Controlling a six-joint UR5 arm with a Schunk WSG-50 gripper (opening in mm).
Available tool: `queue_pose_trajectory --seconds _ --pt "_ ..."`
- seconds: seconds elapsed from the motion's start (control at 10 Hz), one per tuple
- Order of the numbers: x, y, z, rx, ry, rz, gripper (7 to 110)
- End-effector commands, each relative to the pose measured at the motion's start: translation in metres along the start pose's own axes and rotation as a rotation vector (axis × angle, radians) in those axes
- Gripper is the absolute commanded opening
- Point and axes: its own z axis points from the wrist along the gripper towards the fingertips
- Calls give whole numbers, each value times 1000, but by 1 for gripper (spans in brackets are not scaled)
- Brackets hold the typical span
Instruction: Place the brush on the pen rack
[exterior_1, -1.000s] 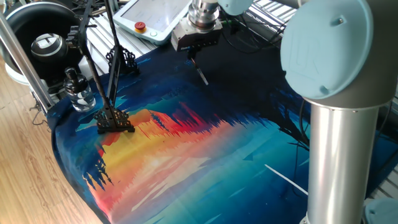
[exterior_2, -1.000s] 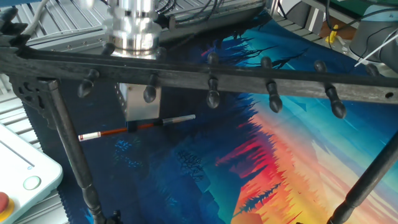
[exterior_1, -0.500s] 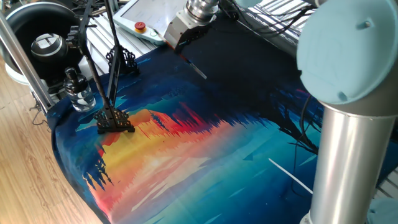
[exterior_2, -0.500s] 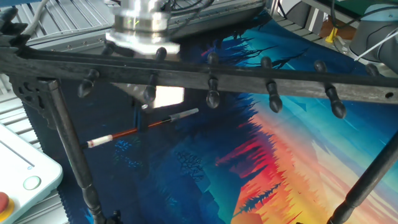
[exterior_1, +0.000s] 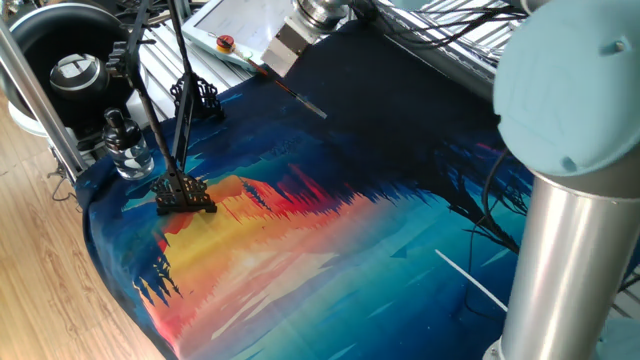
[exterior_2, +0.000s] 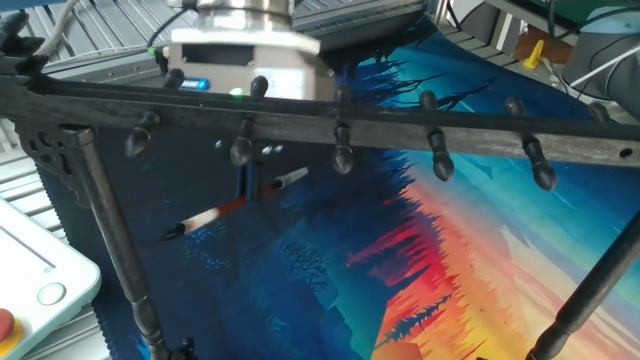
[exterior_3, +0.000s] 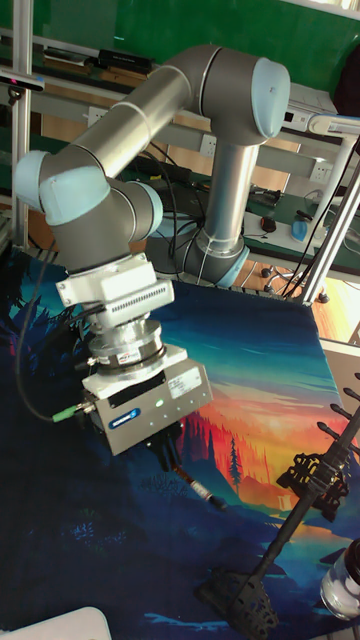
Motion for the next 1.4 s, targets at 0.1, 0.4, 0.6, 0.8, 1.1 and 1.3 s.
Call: queue_pose_trajectory --seconds 0.1,0.4,0.6,0.8,1.1,1.3 --pt "-38 44 -23 -152 -175 -194 7" --pt "-49 54 -29 -179 -206 -225 7" --pt "-73 65 -48 -226 -289 -243 7" --pt "-98 72 -68 -255 -372 -237 7" --pt "-108 77 -89 -298 -437 -264 7" --pt "-94 67 -91 -297 -402 -272 7"
